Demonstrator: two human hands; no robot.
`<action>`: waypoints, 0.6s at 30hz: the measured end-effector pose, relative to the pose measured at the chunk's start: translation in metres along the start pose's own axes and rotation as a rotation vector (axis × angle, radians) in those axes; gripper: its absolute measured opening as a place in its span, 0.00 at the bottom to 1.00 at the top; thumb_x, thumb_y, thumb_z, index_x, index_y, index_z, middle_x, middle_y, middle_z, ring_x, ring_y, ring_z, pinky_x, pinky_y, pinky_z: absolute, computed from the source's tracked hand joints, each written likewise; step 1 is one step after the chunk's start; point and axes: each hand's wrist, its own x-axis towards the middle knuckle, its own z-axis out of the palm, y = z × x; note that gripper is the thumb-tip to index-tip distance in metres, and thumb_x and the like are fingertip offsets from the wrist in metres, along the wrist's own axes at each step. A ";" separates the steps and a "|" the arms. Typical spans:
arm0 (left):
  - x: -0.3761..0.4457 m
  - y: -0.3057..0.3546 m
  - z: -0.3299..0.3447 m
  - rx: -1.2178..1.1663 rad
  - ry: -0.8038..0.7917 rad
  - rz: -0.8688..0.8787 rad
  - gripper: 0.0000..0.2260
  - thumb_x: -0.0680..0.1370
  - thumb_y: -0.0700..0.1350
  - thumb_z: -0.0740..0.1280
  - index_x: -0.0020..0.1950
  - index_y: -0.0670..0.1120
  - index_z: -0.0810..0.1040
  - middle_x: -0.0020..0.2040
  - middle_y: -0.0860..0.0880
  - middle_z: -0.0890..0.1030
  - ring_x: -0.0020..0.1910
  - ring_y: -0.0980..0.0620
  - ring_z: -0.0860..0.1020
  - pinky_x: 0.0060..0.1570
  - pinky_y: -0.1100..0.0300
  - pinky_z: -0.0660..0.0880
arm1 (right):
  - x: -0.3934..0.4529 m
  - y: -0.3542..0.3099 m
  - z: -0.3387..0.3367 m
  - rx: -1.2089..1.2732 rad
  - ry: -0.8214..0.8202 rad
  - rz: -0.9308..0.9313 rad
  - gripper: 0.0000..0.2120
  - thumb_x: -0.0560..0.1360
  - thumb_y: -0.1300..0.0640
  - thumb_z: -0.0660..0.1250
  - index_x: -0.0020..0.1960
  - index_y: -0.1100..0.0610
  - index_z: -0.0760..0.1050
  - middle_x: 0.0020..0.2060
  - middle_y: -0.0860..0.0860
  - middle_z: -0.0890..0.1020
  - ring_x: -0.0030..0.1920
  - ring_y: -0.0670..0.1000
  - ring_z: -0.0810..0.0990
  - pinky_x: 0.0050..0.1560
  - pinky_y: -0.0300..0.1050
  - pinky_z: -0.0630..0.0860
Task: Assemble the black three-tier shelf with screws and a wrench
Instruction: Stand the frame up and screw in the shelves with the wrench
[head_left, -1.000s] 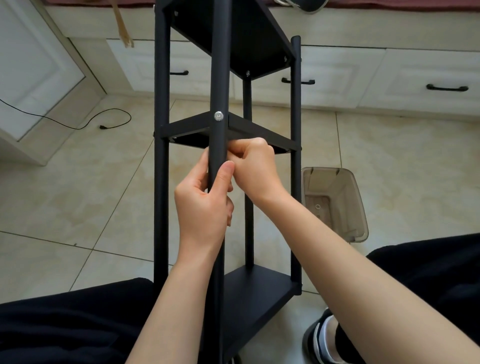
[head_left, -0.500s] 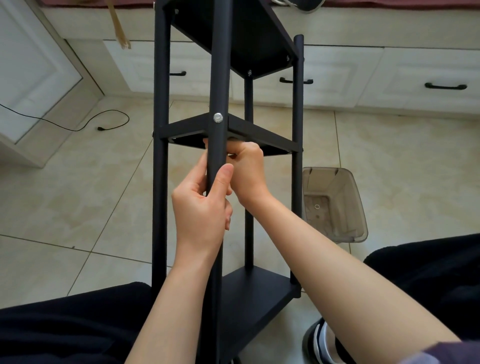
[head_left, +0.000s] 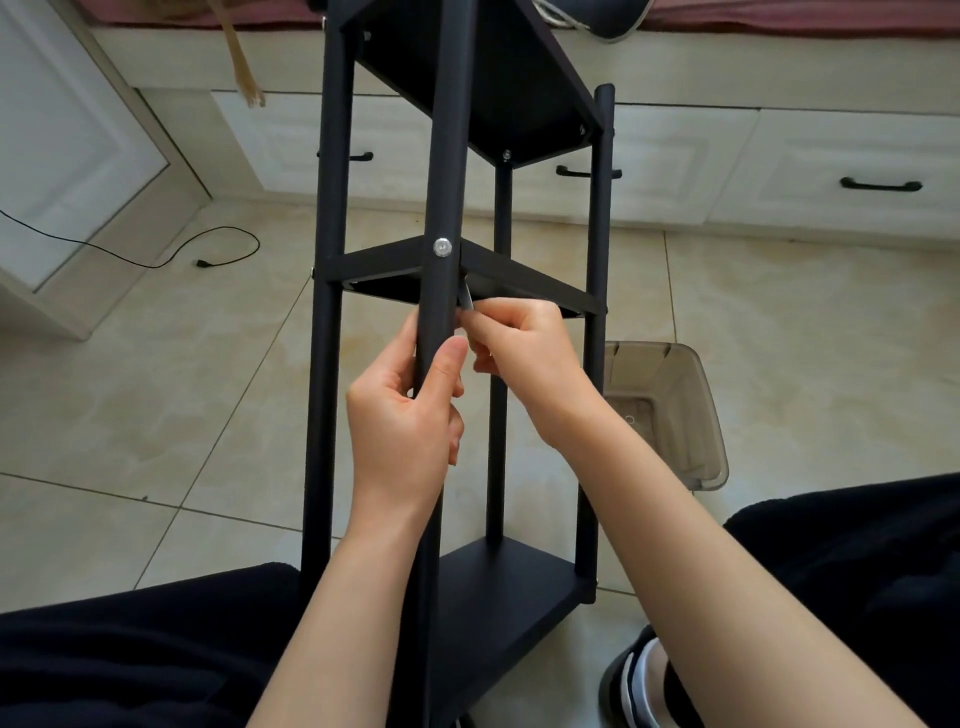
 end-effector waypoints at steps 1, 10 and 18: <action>0.000 0.000 0.000 -0.001 -0.002 0.000 0.15 0.82 0.46 0.67 0.68 0.51 0.79 0.33 0.51 0.73 0.21 0.53 0.69 0.21 0.63 0.67 | 0.000 -0.002 -0.001 -0.004 0.000 0.005 0.11 0.79 0.61 0.64 0.43 0.60 0.83 0.26 0.41 0.75 0.37 0.45 0.74 0.42 0.44 0.76; 0.000 0.002 -0.001 0.013 0.002 0.006 0.14 0.82 0.46 0.67 0.68 0.53 0.80 0.33 0.50 0.73 0.21 0.52 0.68 0.21 0.62 0.67 | -0.003 -0.015 -0.001 -0.088 0.026 -0.002 0.10 0.79 0.59 0.65 0.44 0.59 0.84 0.32 0.51 0.77 0.40 0.49 0.75 0.52 0.57 0.78; 0.000 0.000 -0.001 0.004 0.010 -0.004 0.14 0.82 0.45 0.67 0.68 0.53 0.79 0.34 0.49 0.73 0.21 0.52 0.69 0.21 0.63 0.67 | 0.000 -0.012 0.000 -0.159 0.044 -0.054 0.12 0.79 0.58 0.66 0.40 0.61 0.83 0.34 0.57 0.81 0.45 0.58 0.82 0.52 0.60 0.78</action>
